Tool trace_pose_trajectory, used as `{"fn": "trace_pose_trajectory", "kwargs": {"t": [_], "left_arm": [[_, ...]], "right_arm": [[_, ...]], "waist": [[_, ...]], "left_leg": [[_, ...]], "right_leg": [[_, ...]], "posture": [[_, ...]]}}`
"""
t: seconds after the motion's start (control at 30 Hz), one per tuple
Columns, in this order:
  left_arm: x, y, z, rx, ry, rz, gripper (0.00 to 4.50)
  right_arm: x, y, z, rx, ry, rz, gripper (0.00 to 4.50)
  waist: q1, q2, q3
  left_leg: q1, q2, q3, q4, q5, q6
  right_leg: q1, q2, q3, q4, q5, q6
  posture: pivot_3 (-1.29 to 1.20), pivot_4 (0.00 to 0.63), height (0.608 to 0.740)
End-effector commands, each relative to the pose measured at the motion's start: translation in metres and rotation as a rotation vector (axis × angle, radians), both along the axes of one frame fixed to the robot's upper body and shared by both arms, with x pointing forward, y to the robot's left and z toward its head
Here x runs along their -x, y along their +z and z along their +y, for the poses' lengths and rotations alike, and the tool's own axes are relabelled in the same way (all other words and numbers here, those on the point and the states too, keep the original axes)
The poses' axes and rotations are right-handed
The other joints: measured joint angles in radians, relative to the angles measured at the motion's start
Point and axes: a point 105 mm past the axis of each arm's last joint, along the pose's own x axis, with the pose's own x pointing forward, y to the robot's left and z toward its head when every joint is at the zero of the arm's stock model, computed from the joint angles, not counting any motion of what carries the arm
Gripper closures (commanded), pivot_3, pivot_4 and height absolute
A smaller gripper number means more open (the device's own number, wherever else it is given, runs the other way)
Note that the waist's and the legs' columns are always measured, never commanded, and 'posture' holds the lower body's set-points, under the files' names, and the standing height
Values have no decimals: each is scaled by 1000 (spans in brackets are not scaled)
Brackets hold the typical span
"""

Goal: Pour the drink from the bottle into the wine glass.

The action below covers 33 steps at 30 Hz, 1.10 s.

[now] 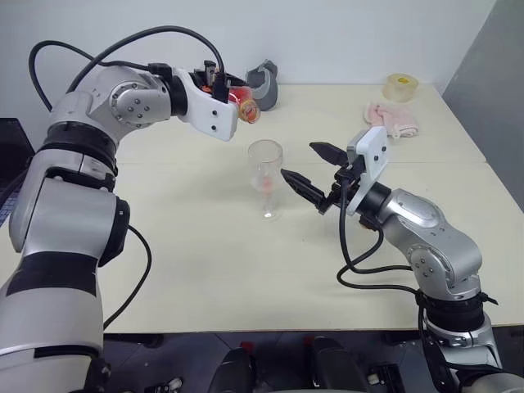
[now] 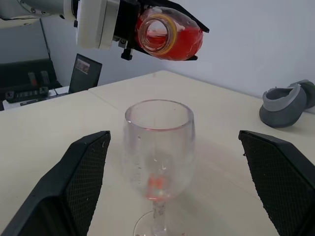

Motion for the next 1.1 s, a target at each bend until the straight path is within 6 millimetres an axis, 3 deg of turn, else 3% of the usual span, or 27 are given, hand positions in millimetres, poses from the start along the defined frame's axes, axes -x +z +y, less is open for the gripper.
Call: {"fn": "trace_pose_trajectory", "kwargs": {"t": [0.03,1.1], "left_arm": [[5,25,0,22,-14,-75,3197],[5,36,0,-20,-1,-141,3197]], "right_arm": [[6,10,2,-10,13,-56,21],[12,13,4,-23,45,-70,21]], "waist": [[0,0,0],[-5,0,0]], "left_leg": [[0,0,0,0,0,0],[0,0,0,0,0,0]], "right_leg": [[0,0,0,0,0,0],[0,0,0,1,0,0]], "posture": [[0,150,740],[0,150,740]]}}
